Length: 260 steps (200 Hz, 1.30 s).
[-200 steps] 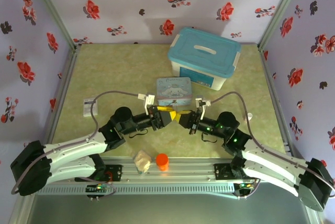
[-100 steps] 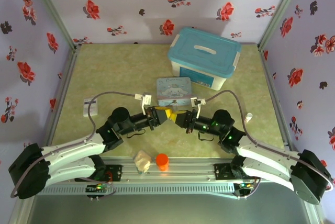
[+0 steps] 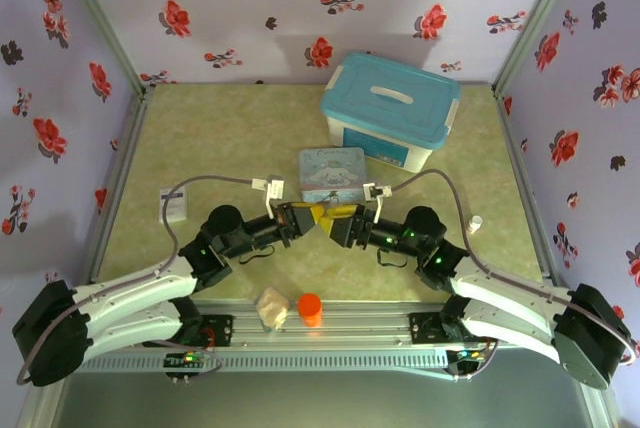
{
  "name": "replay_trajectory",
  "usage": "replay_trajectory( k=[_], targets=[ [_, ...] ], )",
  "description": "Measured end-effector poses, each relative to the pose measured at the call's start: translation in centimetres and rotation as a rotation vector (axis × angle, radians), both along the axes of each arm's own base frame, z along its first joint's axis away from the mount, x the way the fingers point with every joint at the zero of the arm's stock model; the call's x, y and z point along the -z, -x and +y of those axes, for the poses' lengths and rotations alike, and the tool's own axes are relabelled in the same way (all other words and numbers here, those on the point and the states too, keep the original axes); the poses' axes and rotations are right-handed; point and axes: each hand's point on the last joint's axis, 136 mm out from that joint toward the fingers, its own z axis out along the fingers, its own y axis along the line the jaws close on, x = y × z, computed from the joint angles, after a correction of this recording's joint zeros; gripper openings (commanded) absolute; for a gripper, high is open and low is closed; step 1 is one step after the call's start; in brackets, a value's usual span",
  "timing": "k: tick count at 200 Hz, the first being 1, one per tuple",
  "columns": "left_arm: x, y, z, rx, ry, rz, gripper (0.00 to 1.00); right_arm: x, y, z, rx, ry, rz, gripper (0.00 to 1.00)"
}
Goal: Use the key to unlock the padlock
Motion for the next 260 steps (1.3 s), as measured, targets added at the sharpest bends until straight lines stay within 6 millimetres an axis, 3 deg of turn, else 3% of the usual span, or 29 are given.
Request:
replay_trajectory(
  k=[28, 84, 115, 154, 175, 260],
  targets=[
    [-0.3, -1.1, 0.5, -0.069, 0.026, 0.027, 0.0, -1.2, -0.7, -0.4, 0.046, -0.049, -0.004, 0.88],
    [-1.8, -2.8, 0.9, -0.15, 0.138, 0.086, 0.0, -2.3, -2.6, -0.7, 0.13, -0.206, 0.055, 0.86],
    [-2.2, -3.3, 0.6, -0.16, 0.168, 0.095, 0.0, -2.4, -3.3, -0.3, 0.138, -0.256, 0.079, 0.65],
    [-3.2, -3.7, 0.7, -0.175, 0.221, 0.087, 0.0, -2.7, -3.8, 0.3, 0.121, -0.312, 0.102, 0.57],
    [-3.3, -3.9, 0.9, -0.19, 0.227, 0.085, 0.0, -2.6, -3.8, 0.5, 0.11, -0.324, 0.115, 0.44],
    [-3.1, -4.1, 1.0, -0.207, 0.223, 0.09, 0.0, -3.4, -3.5, 1.1, 0.076, -0.352, 0.116, 0.4]
  ],
)
